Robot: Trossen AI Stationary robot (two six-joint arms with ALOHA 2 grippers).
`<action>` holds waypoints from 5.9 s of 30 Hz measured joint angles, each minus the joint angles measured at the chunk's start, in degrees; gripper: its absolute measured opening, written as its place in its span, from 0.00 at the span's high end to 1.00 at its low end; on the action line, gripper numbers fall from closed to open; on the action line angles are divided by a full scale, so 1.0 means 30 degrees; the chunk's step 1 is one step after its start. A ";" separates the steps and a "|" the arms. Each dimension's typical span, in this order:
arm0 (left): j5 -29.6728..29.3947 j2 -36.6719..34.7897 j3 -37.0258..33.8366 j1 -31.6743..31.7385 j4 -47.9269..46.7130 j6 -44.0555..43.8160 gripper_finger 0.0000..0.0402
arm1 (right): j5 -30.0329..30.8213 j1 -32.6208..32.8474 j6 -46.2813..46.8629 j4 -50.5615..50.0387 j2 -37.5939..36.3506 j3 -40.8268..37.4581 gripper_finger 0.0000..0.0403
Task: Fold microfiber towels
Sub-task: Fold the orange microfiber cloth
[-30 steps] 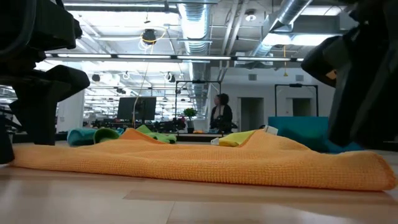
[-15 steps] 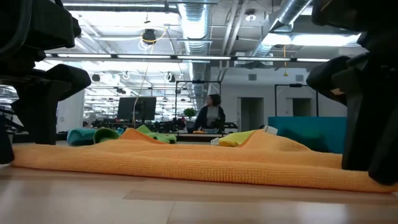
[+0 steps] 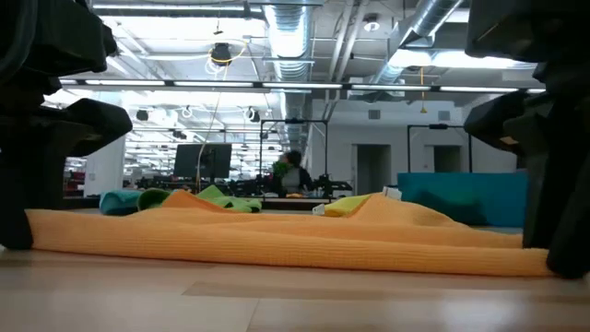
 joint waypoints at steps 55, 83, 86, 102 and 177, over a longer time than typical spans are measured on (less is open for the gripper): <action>0.5673 -0.3643 1.1001 0.1808 -1.0338 -0.3545 0.99 | 0.1338 0.1261 0.6709 -0.4270 -0.9186 0.3060 0.99; 0.3736 -0.2776 0.2616 0.5985 -0.6792 -0.3160 0.86 | -0.1577 -0.5606 0.3805 -0.8952 -0.3346 0.2492 0.84; 0.3407 -0.2776 0.2623 0.6481 -0.6488 -0.2927 0.73 | -0.1478 -0.6463 0.3296 -0.8803 -0.3116 0.2539 0.74; 0.3009 -0.6632 0.2544 0.7038 -0.4993 -0.2943 0.45 | -0.0704 -0.5516 0.1968 -0.4608 -0.4432 0.2544 0.46; -0.2989 -0.5773 -0.7774 0.4576 1.0084 -0.5131 1.00 | 0.5003 -0.5209 0.9006 0.2268 -0.2377 -0.5486 0.86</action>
